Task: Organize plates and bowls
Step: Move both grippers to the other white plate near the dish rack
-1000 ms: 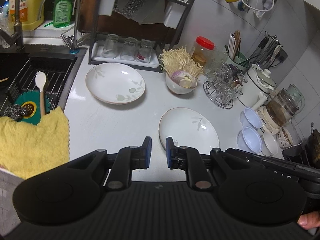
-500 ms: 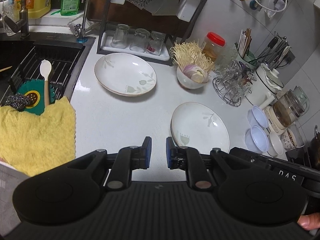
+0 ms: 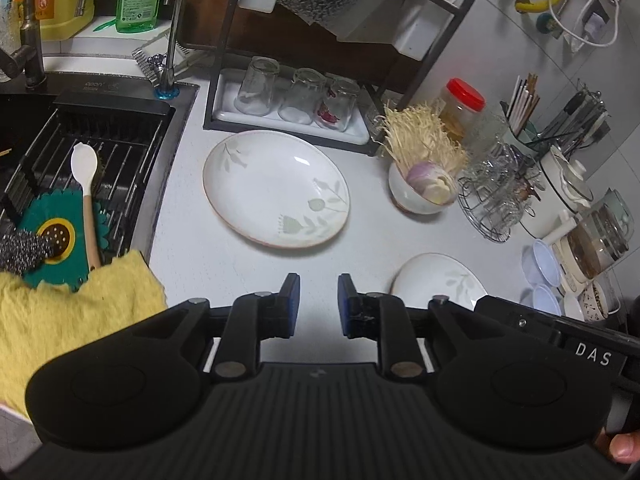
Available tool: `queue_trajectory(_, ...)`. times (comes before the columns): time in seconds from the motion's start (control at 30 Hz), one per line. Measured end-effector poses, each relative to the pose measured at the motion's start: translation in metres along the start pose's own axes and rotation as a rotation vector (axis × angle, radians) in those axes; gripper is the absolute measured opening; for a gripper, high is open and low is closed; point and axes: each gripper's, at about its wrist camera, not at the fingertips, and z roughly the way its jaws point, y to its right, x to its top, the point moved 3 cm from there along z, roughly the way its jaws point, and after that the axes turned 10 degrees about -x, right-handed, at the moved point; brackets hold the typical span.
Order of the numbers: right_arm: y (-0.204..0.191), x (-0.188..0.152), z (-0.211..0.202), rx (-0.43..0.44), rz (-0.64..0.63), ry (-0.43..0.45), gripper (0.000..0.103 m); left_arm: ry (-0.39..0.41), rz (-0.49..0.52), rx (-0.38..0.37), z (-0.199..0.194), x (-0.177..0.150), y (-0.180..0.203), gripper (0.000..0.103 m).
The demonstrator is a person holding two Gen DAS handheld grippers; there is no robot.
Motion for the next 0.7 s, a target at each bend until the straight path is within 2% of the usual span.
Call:
queue_trajectory(0.07, -0.004, 0.007, 0.011, -0.004, -0.007, -0.012, 0.019, -0.007, -0.010, 0.018, 0.008, 0.009, -0.009, 0.040)
queue_trajectory(0.1, -0.005, 0.010, 0.017, -0.004, -0.006, -0.018, 0.019, -0.009, -0.016, 0.025, 0.012, 0.013, -0.014, 0.043)
queue_trajectory(0.13, -0.006, 0.013, 0.023, -0.004, -0.003, -0.026, 0.024, -0.010, -0.017, 0.028, 0.016, 0.017, -0.020, 0.047)
queue_trajectory(0.17, -0.006, 0.016, 0.028, -0.005, 0.002, -0.031, 0.033, -0.013, -0.016, 0.032, 0.020, 0.021, -0.024, 0.049)
queue_trajectory(0.2, -0.006, 0.019, 0.034, -0.005, 0.011, -0.031, 0.052, -0.017, -0.015, 0.039, 0.024, 0.026, -0.029, 0.049)
queue_trajectory(0.23, -0.006, 0.022, 0.038, -0.002, 0.021, -0.025, 0.063, -0.021, -0.017, 0.043, 0.029, 0.030, -0.034, 0.049)
queue_trajectory(0.7, -0.016, 0.062, 0.122, -0.008, 0.044, -0.081, 0.062, -0.095, -0.071, 0.092, 0.099, 0.069, -0.091, 0.049)
